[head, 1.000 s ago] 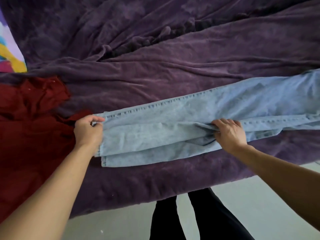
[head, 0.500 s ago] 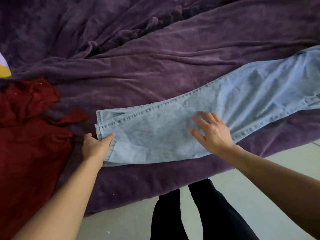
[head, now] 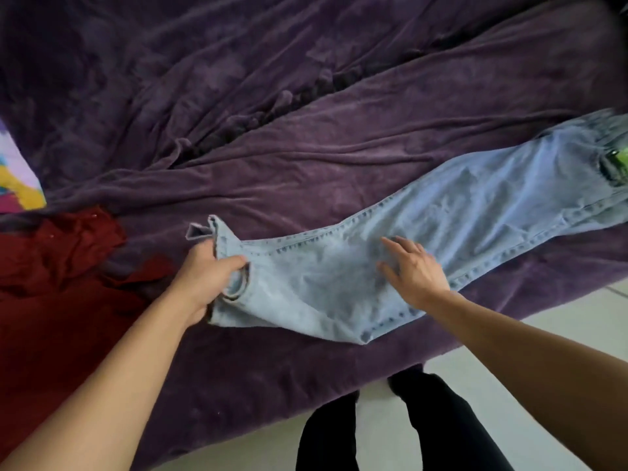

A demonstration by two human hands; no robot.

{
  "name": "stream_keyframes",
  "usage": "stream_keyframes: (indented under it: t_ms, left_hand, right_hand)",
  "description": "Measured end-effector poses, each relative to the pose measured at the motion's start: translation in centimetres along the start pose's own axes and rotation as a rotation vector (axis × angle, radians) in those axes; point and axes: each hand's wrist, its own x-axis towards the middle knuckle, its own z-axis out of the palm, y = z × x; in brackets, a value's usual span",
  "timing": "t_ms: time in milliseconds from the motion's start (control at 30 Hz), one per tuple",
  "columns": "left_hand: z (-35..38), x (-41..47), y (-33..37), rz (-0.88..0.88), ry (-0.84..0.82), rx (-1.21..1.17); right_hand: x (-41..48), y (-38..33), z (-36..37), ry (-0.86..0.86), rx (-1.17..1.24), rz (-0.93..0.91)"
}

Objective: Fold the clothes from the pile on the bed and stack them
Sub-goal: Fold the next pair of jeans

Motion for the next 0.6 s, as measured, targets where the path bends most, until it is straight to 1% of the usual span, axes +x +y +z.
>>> stream_keyframes:
  t_ms: [67,133,200,300,367,467,500,533,600]
  left_hand:
    - [4.4,-1.8,4.2,0.097,-0.143,-0.015]
    - [10.3,-2.8,7.6,0.154,-0.219,0.002]
    - [16.7,-3.0,10.1,0.193,-0.259,0.036]
    - [25.8,-2.7,12.7,0.253,-0.255,0.126]
    - [31.2,-1.8,13.4,0.243,-0.268,0.168]
    - [38.2,0.2,13.0,0.140,-0.325,0.162]
    - [38.9,0.9,12.2,0.165,-0.292,0.256]
    - [39.0,1.4,11.1,0.237,-0.220,0.415]
    - [40.3,2.2,9.0,0.423,0.000,0.758]
  right_hand:
    - [-0.9,3.2,-2.3,0.065,0.082,0.112]
    - [-1.7,6.6,-4.4,0.112,0.175,0.236]
    - [-2.4,10.5,-6.2,0.190,0.267,0.325]
    - [-3.2,16.4,-8.8,0.276,0.369,0.401]
    - [-3.4,20.2,-10.1,0.303,0.390,0.434]
    - [-3.5,26.6,-12.4,0.354,0.387,0.466]
    - [-3.3,28.0,-13.0,0.362,0.394,0.463]
    - [-3.0,29.1,-13.7,0.372,0.400,0.462]
    - [-2.0,32.6,-16.0,0.425,0.389,0.481]
